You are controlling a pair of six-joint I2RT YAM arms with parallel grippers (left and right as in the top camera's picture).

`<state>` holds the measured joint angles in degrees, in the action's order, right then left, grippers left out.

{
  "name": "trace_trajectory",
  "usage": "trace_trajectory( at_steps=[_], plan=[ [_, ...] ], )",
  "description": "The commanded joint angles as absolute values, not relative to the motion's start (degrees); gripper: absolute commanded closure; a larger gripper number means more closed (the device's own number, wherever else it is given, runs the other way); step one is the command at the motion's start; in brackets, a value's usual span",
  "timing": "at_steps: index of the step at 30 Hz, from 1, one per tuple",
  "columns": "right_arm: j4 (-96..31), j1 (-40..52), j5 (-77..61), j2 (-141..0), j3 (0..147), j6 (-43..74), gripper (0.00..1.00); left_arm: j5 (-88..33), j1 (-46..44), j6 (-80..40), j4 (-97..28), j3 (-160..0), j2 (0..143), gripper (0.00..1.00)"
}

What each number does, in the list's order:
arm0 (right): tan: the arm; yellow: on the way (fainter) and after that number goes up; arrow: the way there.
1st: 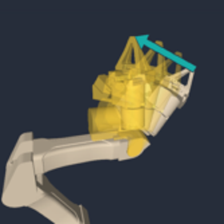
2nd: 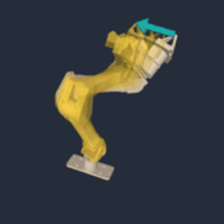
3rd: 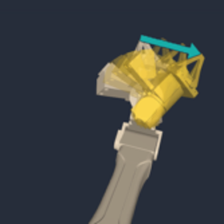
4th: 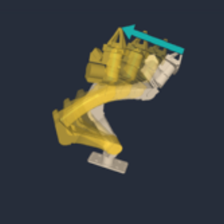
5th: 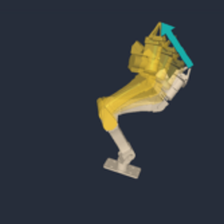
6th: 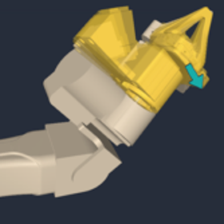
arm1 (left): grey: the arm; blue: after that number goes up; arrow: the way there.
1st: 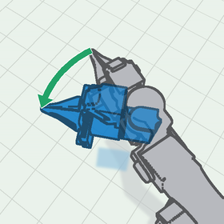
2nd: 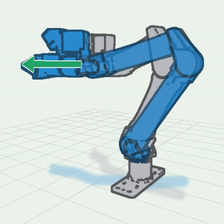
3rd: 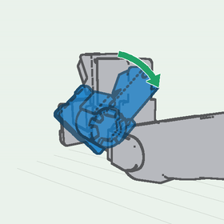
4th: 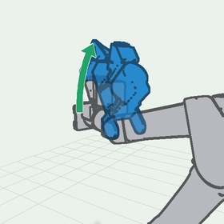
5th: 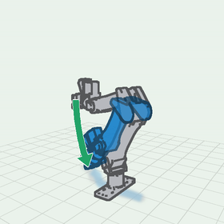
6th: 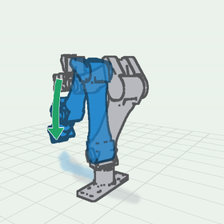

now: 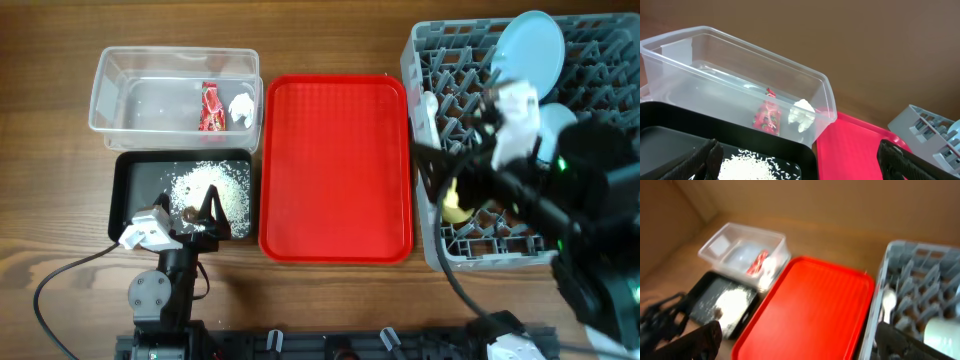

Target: Sort waste into correct bins and load items into the dishwasher rack

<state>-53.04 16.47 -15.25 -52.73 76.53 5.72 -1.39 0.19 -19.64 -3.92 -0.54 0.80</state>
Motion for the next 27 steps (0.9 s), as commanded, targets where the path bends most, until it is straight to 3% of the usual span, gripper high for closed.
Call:
trace_trajectory(
  at_steps=[1, 9, 18, 27],
  plan=[
    [-56.38, 16.69, -12.75, -47.72, 76.71, 7.68, 0.0, -0.99, 0.75, -19.94, -4.27, -0.32, 0.38, 0.0],
    [-56.75, 16.53, 0.71, -38.92, 74.15, 7.46, 0.0, -0.99, 0.75, -19.94, -4.27, -0.32, 0.38, 0.0],
    [-34.68, 12.82, 2.9, -24.08, 45.93, 7.51, 0.0, -0.99, 0.75, -19.94, -4.29, -0.32, 0.38, 0.0],
    [-20.88, 11.9, 1.91, -12.38, 20.58, 7.53, 0.0, -0.99, 0.75, -19.94, -4.27, -0.32, 0.38, 0.0]
  ],
)
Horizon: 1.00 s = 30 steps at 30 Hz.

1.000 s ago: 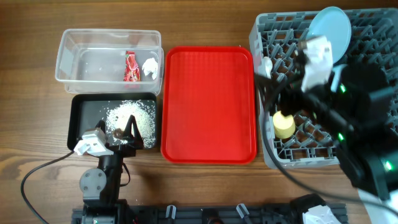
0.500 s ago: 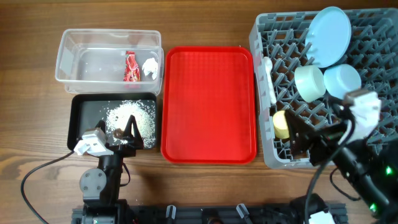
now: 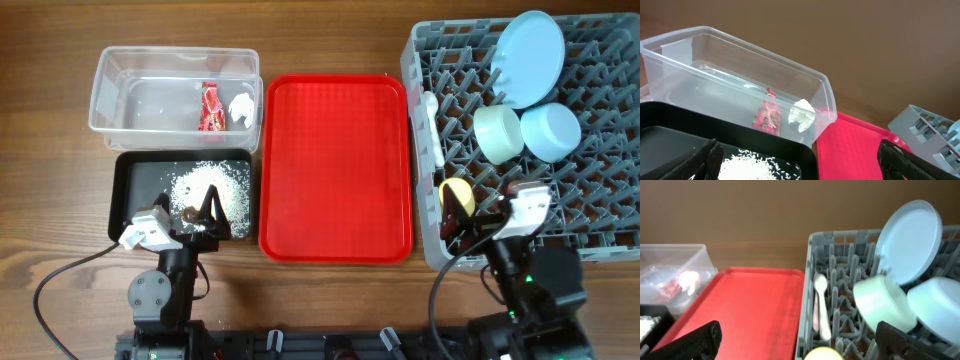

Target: Sort waste into correct bins and load items into the dishwasher rack

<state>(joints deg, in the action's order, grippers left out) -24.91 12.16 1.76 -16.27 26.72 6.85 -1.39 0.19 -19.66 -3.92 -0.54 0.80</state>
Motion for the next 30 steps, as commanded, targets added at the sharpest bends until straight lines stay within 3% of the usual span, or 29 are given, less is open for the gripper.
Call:
trace_trajectory(
  at_steps=[1, 10, 20, 30],
  plan=[
    [-19.64, 11.9, 1.91, -11.57, 18.94, 7.51, 0.0, -0.99, 0.75, -19.94, -4.27, -0.32, 0.38, 0.0],
    [-9.1, 11.68, 1.87, -0.25, 4.03, 7.51, 0.0, -0.99, 0.75, -19.94, -4.27, -0.32, 0.38, 0.0],
    [0.58, 7.42, 1.5, -0.16, 0.25, 7.57, 0.0, -0.99, 0.75, -19.94, -4.27, -0.32, 0.38, 0.0],
    [0.62, 7.42, 1.21, -0.27, 0.3, 7.64, 0.0, -0.99, 0.75, -19.94, -4.27, -0.32, 0.38, 0.0]
  ],
)
